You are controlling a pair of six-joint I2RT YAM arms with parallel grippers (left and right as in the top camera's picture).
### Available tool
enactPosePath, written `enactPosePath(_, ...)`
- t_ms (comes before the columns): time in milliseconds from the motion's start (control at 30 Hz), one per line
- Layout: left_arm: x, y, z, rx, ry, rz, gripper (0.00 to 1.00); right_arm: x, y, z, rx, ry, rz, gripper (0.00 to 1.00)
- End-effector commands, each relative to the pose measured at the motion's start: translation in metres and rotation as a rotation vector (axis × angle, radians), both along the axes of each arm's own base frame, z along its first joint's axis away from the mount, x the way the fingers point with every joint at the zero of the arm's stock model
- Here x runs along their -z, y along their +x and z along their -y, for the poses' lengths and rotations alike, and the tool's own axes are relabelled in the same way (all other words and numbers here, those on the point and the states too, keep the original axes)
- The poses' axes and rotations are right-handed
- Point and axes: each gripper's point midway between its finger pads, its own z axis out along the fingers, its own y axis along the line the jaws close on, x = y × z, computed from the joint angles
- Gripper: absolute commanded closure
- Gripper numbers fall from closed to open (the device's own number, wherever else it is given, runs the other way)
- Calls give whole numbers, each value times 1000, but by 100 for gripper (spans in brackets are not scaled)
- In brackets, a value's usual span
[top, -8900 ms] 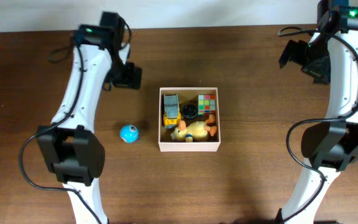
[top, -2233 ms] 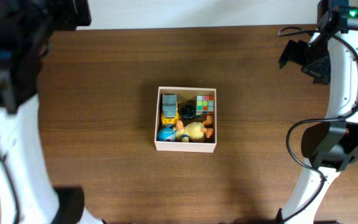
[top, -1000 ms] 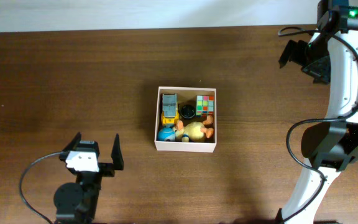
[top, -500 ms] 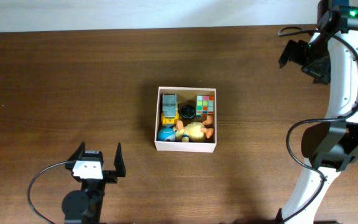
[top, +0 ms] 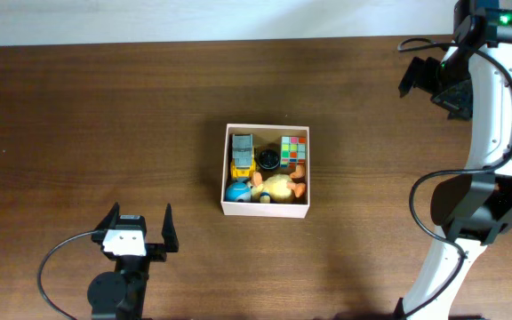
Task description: Pack container
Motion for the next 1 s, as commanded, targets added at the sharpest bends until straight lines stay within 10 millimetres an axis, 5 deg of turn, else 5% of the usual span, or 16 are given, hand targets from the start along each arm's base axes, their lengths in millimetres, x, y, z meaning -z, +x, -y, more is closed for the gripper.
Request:
enactPosePath(0, 1, 0, 0, 2, 19, 6, 1, -22, -1, -2, 8, -7, 58, 1)
enactPosePath(367, 1, 0, 0, 2, 19, 6, 1, -31, -2, -9, -8, -11, 81, 1)
enactPosePath(600, 1, 0, 0, 2, 19, 6, 1, -125, -34, -71, -147, -27, 313, 1)
enactPosePath(800, 1, 0, 0, 2, 19, 6, 1, -208, -103, -127, -305, -5, 550, 1)
enactPosePath(967, 1, 0, 0, 2, 19, 6, 1, -238, -154, -128, -338, -21, 698, 1)
